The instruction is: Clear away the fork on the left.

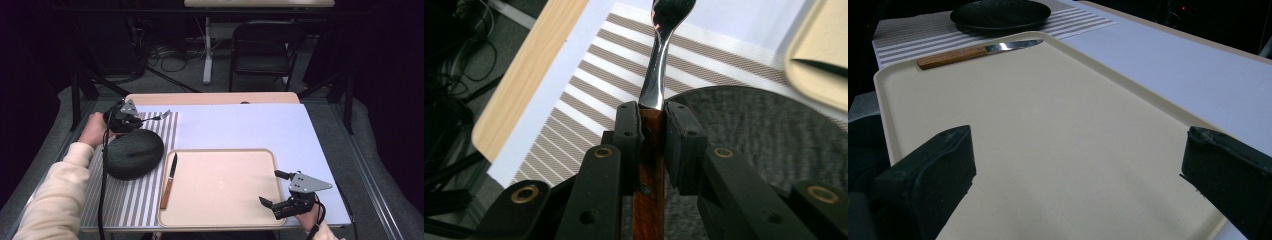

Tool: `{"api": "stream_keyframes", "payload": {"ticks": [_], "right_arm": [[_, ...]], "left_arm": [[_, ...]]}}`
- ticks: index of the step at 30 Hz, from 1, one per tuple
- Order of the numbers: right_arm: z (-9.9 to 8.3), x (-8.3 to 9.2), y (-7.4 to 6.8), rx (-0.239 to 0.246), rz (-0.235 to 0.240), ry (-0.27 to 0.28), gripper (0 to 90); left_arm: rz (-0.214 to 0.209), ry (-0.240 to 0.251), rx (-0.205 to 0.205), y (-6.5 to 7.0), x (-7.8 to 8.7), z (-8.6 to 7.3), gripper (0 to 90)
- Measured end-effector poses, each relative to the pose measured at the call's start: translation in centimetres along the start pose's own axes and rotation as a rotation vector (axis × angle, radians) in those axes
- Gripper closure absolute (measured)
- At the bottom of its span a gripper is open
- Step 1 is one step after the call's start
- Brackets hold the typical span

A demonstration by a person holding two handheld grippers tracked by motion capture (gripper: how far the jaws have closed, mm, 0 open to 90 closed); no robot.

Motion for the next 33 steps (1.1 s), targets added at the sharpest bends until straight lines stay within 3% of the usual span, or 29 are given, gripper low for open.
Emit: {"api": "stream_keyframes", "payload": {"ticks": [16, 28, 33], "right_arm": [[0.0, 0.0, 0.0, -0.001, -0.003, -0.002, 0.1], [0.0, 0.0, 0.0, -0.003, -0.003, -0.003, 0.2], [0.0, 0.0, 0.0, -0.002, -0.002, -0.001, 0.1]], "left_arm": [[0.016, -0.006, 0.074, 3.2, 1.9, 0.2, 77.1], [-0.018, 0.014, 0.109, 5.4, 3.0, 0.7, 77.1], [-0.012, 0.015, 0.154, 6.2, 3.6, 1.2, 77.2]]}}
Point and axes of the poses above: each handheld gripper's, and its own axes: x roughly backward along the jaws, z roughly out of its top, y roughly to its right, the point moved 3 cm from there along -x, roughly forward along the jaws, and after that the axes turned 3 degrees about -x, right-handed, at the moved point
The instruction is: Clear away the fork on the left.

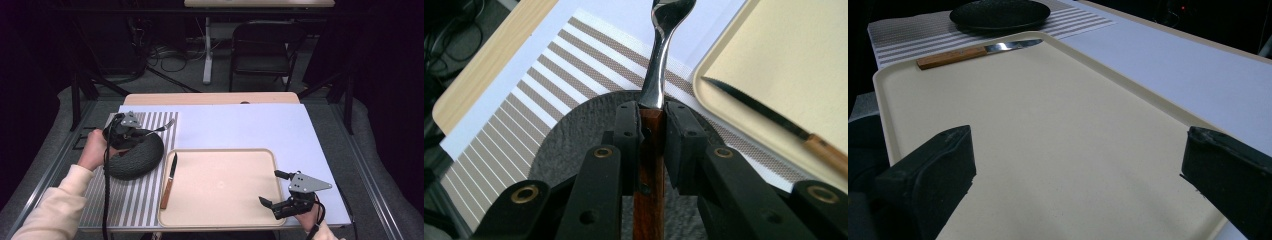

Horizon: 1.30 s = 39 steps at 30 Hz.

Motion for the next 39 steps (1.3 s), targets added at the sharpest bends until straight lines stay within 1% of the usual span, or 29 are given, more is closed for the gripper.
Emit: {"api": "stream_keyframes", "payload": {"ticks": [2, 3, 4, 8, 11, 12, 18, 19, 21, 24, 30, 32, 34, 36, 37, 39], "right_arm": [[0.0, 0.0, 0.0, -0.003, 0.001, 0.0, 0.1], [0.0, 0.0, 0.0, -0.002, 0.001, 0.0, 0.1], [0.0, 0.0, 0.0, -0.002, 0.0, 0.001, 0.2], [0.0, 0.0, 0.0, -0.001, 0.001, 0.002, 0.1], [0.0, 0.0, 0.0, -0.001, 0.001, 0.001, 0.2], [0.0, 0.0, 0.0, -0.001, 0.001, 0.001, 0.1], [0.0, 0.0, 0.0, -0.002, 0.002, 0.002, 0.1], [0.0, 0.0, 0.0, -0.002, 0.002, 0.002, 0.1], [0.0, 0.0, 0.0, -0.001, 0.002, 0.003, 0.1], [0.0, 0.0, 0.0, -0.002, 0.002, 0.003, 0.2], [0.1, 0.0, 0.0, -0.002, 0.002, 0.004, 0.2], [0.1, 0.0, 0.0, -0.003, 0.002, 0.005, 0.2], [0.1, 0.0, 0.0, -0.003, 0.003, 0.004, 0.2], [0.1, 0.0, 0.0, -0.003, 0.004, 0.005, 0.2], [0.1, 0.0, 0.0, -0.003, 0.004, 0.005, 0.2], [0.1, 0.0, 0.0, -0.003, 0.005, 0.005, 0.2]], "left_arm": [[-0.003, 0.0, 0.009, 0.5, 0.1, 0.1, 77.1], [-0.002, -0.004, 0.021, 0.8, 0.2, 0.1, 77.1], [-0.001, -0.009, 0.019, 1.1, 0.2, 0.2, 77.1], [-0.005, -0.018, 0.045, 2.0, 0.3, 0.2, 77.1], [-0.01, -0.023, 0.073, 2.6, 0.4, 0.2, 77.1], [-0.008, -0.02, 0.089, 2.8, 0.5, 0.2, 77.1], [-0.011, -0.033, 0.129, 3.9, 0.6, 0.2, 77.1], [-0.016, -0.035, 0.129, 4.1, 0.5, 0.2, 77.1], [-0.028, -0.041, 0.144, 4.6, 0.5, 0.2, 77.1], [-0.035, -0.042, 0.161, 5.3, 0.5, 0.3, 77.2], [-0.057, -0.044, 0.18, 6.7, 0.7, 0.6, 77.2], [-0.069, -0.051, 0.18, 7.1, 0.6, 0.7, 77.1], [-0.074, -0.055, 0.188, 7.5, 0.6, 0.8, 77.1], [-0.09, -0.055, 0.195, 7.8, 0.4, 0.9, 77.1], [-0.091, -0.057, 0.195, 8.0, 0.3, 0.9, 77.1], [-0.115, -0.062, 0.207, 8.4, 0.1, 1.0, 77.1]]}}
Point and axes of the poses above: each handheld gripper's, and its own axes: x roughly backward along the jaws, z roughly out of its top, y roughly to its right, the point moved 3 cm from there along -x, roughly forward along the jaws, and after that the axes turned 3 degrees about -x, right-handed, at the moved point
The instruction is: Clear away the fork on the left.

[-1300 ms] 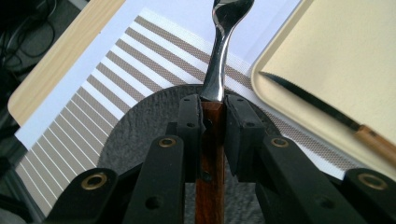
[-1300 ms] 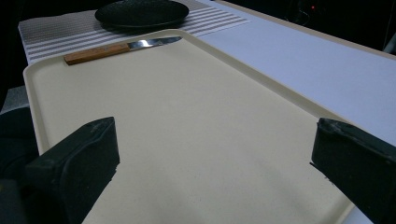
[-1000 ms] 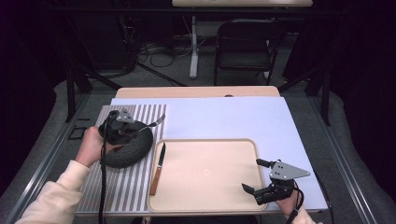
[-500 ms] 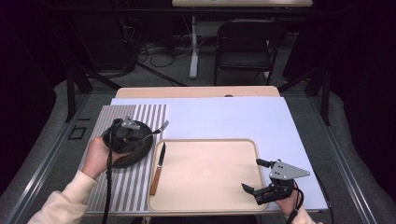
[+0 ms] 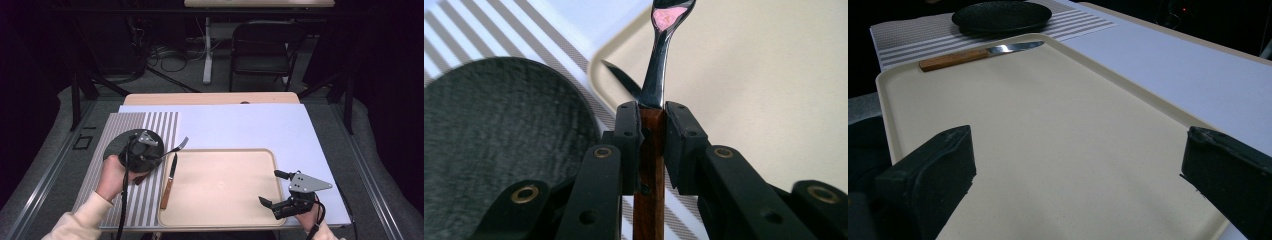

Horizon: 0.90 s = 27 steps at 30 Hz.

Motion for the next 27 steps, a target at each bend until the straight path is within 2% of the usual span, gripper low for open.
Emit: {"api": "stream_keyframes", "payload": {"ticks": [5, 12, 19, 27], "right_arm": [[0.0, 0.0, 0.0, 0.001, 0.002, 0.0, 0.2], [0.0, -0.1, 0.0, 0.002, 0.003, 0.0, 0.1], [0.1, -0.1, 0.0, 0.004, 0.004, 0.0, 0.2], [0.1, -0.1, 0.0, 0.005, 0.005, 0.0, 0.1]], "left_arm": [[-0.04, -0.017, 0.019, 0.7, -1.2, -0.1, 77.1], [-0.062, -0.041, 0.045, 1.0, -2.8, 0.0, 77.0], [-0.063, -0.094, 0.059, 1.1, -4.9, -0.3, 77.0], [-0.044, -0.137, 0.055, 1.4, -6.0, -0.6, 76.9]]}}
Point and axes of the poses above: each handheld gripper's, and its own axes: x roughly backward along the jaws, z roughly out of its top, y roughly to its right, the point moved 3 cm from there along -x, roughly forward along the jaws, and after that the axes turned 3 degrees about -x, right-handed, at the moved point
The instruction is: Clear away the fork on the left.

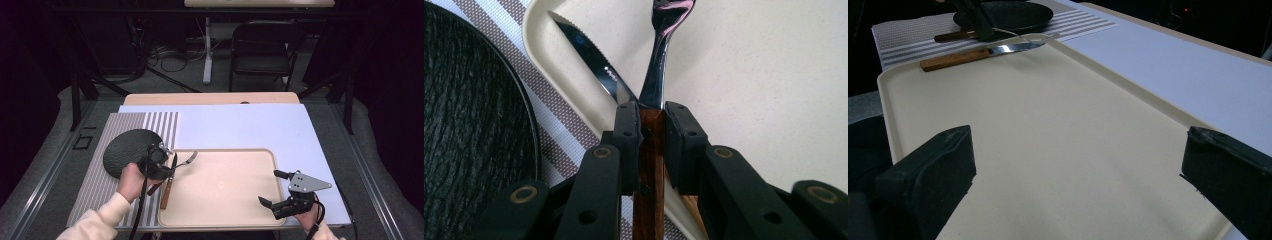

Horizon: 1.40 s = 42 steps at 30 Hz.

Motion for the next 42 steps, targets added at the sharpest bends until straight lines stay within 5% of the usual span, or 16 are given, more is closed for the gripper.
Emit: {"api": "stream_keyframes", "payload": {"ticks": [9, 16, 27, 35, 42], "right_arm": [[0.0, 0.0, 0.0, -0.002, 0.0, -0.001, 0.2], [0.0, 0.0, 0.0, 0.002, 0.002, 0.001, 0.1], [0.0, 0.0, 0.0, 0.0, 0.004, 0.002, 0.2], [0.0, 0.0, 0.0, 0.0, 0.003, 0.001, 0.1], [0.0, 0.0, 0.0, 0.0, 0.003, 0.001, 0.2]], "left_arm": [[-0.002, -0.004, 0.007, 0.2, 0.7, 0.5, 76.9], [-0.079, 0.001, 0.012, 1.8, -0.1, 1.1, 76.9], [-0.024, 0.011, -0.017, 2.5, -1.8, 0.8, 75.0], [-0.041, 0.094, -0.04, 2.6, -1.2, 0.1, 42.3], [-0.067, 0.16, -0.056, 2.0, 0.1, -0.8, 25.9]]}}
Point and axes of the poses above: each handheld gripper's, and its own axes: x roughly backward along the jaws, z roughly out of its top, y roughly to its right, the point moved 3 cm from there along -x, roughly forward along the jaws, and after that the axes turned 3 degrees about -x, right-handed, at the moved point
